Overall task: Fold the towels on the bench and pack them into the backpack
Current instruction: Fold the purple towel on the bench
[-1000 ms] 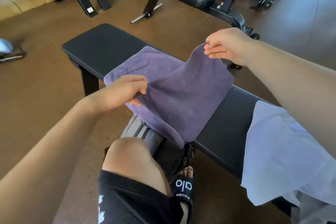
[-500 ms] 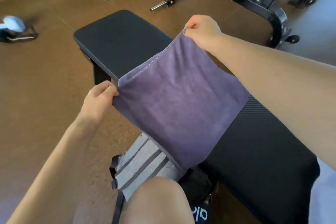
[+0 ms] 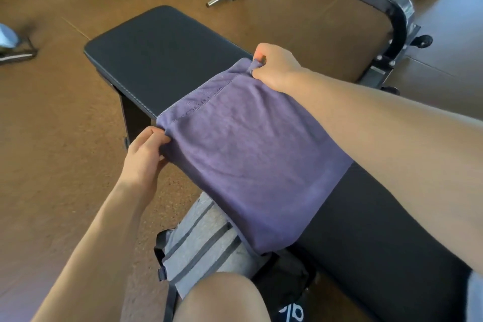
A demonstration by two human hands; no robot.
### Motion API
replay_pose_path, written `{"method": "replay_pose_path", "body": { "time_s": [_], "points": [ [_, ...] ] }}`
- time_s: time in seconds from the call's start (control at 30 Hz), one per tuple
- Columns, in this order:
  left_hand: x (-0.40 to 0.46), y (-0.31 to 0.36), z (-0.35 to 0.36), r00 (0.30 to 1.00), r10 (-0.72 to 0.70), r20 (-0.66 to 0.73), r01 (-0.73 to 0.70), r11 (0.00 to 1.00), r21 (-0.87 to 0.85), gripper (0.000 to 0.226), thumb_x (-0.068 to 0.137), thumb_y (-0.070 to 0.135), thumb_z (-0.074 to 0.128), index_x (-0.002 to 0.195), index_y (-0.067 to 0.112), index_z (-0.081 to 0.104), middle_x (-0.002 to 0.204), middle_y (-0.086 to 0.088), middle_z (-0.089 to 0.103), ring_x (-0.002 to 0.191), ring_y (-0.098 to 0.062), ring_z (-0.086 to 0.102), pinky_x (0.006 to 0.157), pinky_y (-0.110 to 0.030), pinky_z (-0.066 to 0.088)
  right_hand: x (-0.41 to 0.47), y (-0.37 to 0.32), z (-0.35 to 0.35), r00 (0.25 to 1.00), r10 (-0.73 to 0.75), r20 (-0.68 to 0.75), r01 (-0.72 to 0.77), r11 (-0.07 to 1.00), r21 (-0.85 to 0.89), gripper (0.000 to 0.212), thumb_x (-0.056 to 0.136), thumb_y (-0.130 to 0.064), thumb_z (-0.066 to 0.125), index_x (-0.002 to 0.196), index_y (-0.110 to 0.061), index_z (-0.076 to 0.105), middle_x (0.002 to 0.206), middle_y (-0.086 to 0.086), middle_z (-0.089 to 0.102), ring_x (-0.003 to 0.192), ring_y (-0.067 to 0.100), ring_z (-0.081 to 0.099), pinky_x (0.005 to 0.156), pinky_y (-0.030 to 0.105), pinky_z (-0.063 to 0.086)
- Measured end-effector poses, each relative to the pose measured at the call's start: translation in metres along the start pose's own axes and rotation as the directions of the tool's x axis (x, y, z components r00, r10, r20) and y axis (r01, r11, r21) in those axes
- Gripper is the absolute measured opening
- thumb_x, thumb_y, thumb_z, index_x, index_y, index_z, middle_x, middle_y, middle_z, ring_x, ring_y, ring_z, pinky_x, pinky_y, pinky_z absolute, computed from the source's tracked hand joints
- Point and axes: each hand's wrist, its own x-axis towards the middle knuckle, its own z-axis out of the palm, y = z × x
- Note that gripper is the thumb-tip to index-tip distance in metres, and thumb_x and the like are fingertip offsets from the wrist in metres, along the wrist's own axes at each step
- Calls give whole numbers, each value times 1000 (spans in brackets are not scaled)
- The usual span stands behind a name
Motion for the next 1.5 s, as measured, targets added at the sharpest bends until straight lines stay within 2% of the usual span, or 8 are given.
{"method": "replay_pose_path", "body": {
  "time_s": [0.27,0.4,0.6,0.7,0.83,0.9,1.07,1.5],
  "points": [
    [-30,45,11,966,256,15,-248,919,306,15,72,22,60,57,21,59,68,9,52,68,-11,47,65,-31,39,-56,24,-50,979,88,-184,-18,936,352,14,87,-14,56,79,-25,52,87,-1,62,75,14,52,63,24,40],
    [-57,78,36,859,460,224,-500,662,559,19,81,9,65,64,15,60,88,3,58,75,-6,53,66,-24,40,-119,52,-96,968,160,-195,-29,838,545,16,84,-15,67,75,-24,56,84,3,62,79,19,56,63,30,42],
    [-103,125,86,758,180,626,-650,288,704,17,80,32,70,92,22,62,99,0,55,94,-25,54,77,-35,40,-228,80,-154,969,173,-175,-25,776,631,16,85,-16,70,94,-7,61,89,17,57,88,24,56,71,40,43],
    [-146,134,129,629,184,756,-765,321,558,53,82,42,75,124,29,45,121,8,45,106,-16,48,82,-29,38,-280,83,-170,968,130,-214,13,827,561,9,86,-11,71,87,-10,63,88,22,62,81,19,59,70,34,47],
    [-194,127,186,389,144,910,-808,528,262,42,90,31,72,123,29,46,115,18,53,90,11,54,77,-9,41,-325,86,-176,970,66,-236,65,861,505,12,84,-5,72,81,-13,63,82,14,69,74,11,57,69,19,43],
    [-202,122,206,329,161,930,-785,594,175,32,91,16,70,118,15,52,122,7,60,105,4,59,94,-19,46,-340,89,-177,970,58,-236,72,858,509,10,85,-5,72,82,-11,64,84,14,70,73,10,58,67,18,45],
    [-212,117,229,346,250,904,-738,667,98,20,85,9,73,100,3,61,106,-16,69,87,-35,62,86,-46,54,-366,97,-181,967,59,-249,86,841,534,5,86,-5,71,86,-6,66,85,13,72,78,13,64,72,26,49],
    [-239,127,247,218,266,939,-862,503,58,13,82,16,74,91,9,68,89,-6,71,82,-29,68,77,-39,59,-393,109,-189,967,15,-256,136,817,560,6,88,0,69,93,-1,69,90,11,71,81,9,66,75,22,52]
  ]
}}
